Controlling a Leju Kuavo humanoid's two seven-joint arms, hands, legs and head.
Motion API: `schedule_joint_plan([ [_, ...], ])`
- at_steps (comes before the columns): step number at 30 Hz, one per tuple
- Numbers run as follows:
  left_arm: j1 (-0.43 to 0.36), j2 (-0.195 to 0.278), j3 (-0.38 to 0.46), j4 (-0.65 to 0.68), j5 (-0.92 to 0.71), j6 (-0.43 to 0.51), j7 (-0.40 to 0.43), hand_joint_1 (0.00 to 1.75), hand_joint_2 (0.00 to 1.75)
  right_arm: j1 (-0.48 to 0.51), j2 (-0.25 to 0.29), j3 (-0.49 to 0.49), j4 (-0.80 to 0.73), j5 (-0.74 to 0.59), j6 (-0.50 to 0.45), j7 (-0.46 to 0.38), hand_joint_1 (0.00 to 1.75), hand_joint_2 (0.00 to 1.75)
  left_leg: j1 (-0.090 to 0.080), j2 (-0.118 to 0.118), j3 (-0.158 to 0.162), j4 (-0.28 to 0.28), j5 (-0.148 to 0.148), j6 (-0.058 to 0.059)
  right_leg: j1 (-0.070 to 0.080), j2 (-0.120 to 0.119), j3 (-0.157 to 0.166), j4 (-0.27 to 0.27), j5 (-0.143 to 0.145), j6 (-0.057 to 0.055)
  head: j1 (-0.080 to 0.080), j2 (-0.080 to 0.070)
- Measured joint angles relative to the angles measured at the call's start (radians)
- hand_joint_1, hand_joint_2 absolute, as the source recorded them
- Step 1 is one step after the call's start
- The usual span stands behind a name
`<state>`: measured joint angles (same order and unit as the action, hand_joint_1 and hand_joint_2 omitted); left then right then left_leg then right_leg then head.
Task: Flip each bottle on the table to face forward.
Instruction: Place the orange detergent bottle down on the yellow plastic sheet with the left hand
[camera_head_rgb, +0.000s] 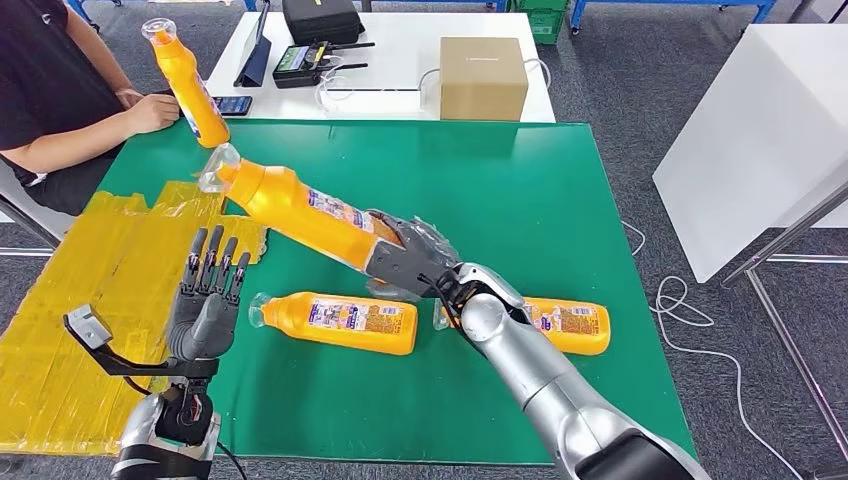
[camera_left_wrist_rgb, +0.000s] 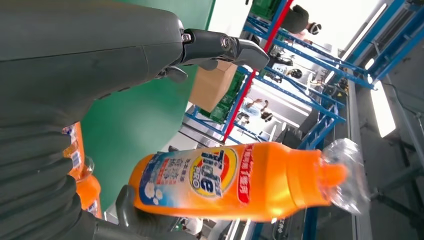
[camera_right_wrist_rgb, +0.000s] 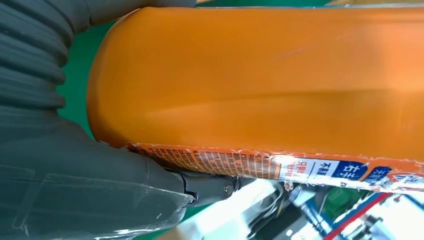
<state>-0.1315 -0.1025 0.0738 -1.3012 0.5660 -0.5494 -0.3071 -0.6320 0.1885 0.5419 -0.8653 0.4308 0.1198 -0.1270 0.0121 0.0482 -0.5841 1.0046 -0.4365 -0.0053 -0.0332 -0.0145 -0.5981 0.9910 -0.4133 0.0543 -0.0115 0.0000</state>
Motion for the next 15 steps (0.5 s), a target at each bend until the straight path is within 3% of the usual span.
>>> schedule_joint_plan([
  [15,-0.013,0.016,0.0,0.051,0.001,-0.002,-0.002,0.0,1.75,-0.015,0.021,0.044,0.048,-0.013,0.0,0.003,1.75,1.75,-0.004,-0.001,0.0,0.0,0.0,0.0,0.001,0.0,0.0,-0.001,0.0,0.001,0.0,0.0],
])
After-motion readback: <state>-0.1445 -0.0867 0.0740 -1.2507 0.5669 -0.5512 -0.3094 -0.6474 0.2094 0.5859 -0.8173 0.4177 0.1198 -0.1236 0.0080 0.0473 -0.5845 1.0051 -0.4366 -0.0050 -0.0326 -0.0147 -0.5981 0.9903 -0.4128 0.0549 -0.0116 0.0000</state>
